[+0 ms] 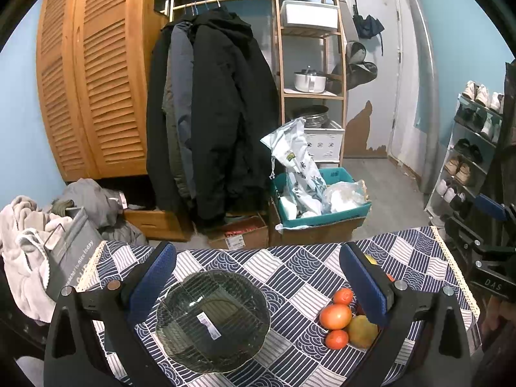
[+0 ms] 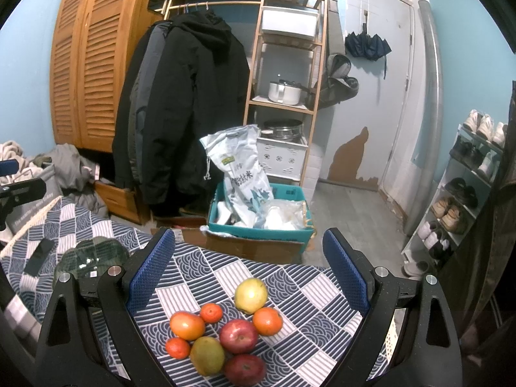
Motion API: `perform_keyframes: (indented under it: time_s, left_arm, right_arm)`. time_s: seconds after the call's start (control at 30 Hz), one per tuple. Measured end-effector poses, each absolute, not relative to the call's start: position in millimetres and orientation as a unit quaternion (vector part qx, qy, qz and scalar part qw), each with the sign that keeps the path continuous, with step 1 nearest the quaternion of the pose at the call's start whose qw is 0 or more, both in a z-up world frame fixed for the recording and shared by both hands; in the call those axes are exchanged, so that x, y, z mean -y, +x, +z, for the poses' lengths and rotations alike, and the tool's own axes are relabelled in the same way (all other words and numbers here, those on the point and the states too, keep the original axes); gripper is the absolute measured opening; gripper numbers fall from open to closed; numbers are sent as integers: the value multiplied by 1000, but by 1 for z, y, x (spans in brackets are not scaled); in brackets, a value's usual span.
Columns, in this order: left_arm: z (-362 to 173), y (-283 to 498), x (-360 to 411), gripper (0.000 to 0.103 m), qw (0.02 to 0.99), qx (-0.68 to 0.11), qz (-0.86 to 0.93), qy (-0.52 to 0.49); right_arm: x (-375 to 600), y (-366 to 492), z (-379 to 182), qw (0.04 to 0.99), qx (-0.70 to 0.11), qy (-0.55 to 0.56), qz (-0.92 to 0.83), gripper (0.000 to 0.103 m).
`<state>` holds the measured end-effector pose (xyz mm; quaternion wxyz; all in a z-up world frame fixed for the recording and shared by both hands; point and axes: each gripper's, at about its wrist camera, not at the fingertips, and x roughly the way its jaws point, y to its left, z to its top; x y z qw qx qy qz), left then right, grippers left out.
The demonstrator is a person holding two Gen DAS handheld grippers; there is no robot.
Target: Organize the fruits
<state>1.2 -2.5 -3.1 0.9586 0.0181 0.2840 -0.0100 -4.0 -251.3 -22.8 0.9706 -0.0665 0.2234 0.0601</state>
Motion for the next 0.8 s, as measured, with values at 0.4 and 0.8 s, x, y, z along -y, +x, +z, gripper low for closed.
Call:
perform_keyframes:
  time_s: [0.4, 0.8]
  left_arm:
    - [-4, 2, 2, 102, 958, -285, -6, 19]
    - [-5, 0, 4, 102, 959, -284, -8, 19]
  right_arm:
    - [251, -4, -22, 970, -224, -67, 60, 91]
    - [251, -4, -23, 970, -224, -67, 60, 91]
